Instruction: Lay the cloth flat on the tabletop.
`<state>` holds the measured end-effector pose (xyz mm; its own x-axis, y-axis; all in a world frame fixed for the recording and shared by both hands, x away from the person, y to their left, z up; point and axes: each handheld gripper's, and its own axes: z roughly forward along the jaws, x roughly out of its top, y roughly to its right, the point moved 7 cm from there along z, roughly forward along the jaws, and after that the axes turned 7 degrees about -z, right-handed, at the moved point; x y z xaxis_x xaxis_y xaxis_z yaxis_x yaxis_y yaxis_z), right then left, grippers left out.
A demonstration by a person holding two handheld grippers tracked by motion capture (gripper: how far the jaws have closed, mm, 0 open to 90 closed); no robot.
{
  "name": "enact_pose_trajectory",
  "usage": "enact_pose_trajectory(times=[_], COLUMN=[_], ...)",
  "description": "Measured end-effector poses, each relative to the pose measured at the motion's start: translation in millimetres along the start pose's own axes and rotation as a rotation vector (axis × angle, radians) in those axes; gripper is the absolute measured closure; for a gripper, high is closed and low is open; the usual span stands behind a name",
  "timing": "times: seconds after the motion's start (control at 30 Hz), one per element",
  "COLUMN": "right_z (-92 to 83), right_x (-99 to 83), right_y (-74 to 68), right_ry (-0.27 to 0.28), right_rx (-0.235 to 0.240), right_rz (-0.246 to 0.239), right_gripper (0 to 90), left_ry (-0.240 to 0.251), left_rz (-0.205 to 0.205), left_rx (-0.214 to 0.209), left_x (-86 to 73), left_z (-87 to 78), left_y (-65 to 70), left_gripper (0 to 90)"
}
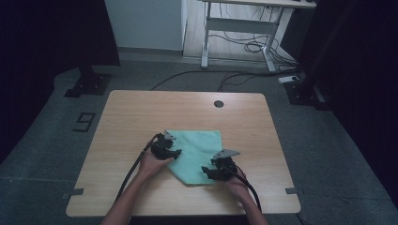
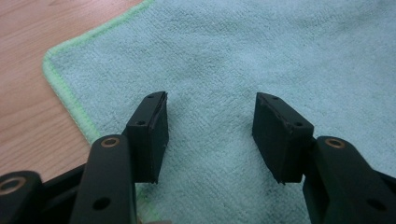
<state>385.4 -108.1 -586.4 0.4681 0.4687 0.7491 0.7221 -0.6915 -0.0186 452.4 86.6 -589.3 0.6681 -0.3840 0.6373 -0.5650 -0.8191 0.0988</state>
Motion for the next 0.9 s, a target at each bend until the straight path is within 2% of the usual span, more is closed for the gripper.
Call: enact_pose_trajectory(times=[0.1,0.2,0.43,0.57,0.63,0.7,0.9], right_z=[4.0,4.7,10.1,18.9,25.0,30.8,42.9], right_x=[-4.1,-3.4,0.5,9.9,15.8,20.9,32.9], right_y=[6.7,12.8,27.4,43.6,51.4,58.3,75.5], right_ry=[-0.025,-0.025,-0.031,-0.055,-0.059,-0.06,-0.067], right_rx=[-0.008,-0.02,-0.04,-0.041,-0.043,-0.046,-0.051], right_rz=[0.018,0.03,0.005,0.016,0.014,0.008,0.013], right_gripper=[44.0,42.7,40.7,40.7,40.7,40.7,40.3], left_ry=[-0.008,-0.017,-0.004,-0.004,0.019,0.029,0.042], left_rz=[-0.005,-0.005,-0.017,-0.031,-0.052,-0.053,-0.102], left_rx=[-0.008,-0.01,0.0,-0.01,-0.003,0.002,-0.034], left_x=[-0.8,-2.3,-11.8,-19.2,-23.0,-26.0,-30.7], left_z=[-1.0,-2.7,-9.0,-14.8,-16.5,-17.8,-21.4], left_y=[-0.8,-1.0,4.6,10.0,13.3,16.9,25.5], left_gripper=[45.4,45.6,44.8,44.4,44.4,44.2,44.2])
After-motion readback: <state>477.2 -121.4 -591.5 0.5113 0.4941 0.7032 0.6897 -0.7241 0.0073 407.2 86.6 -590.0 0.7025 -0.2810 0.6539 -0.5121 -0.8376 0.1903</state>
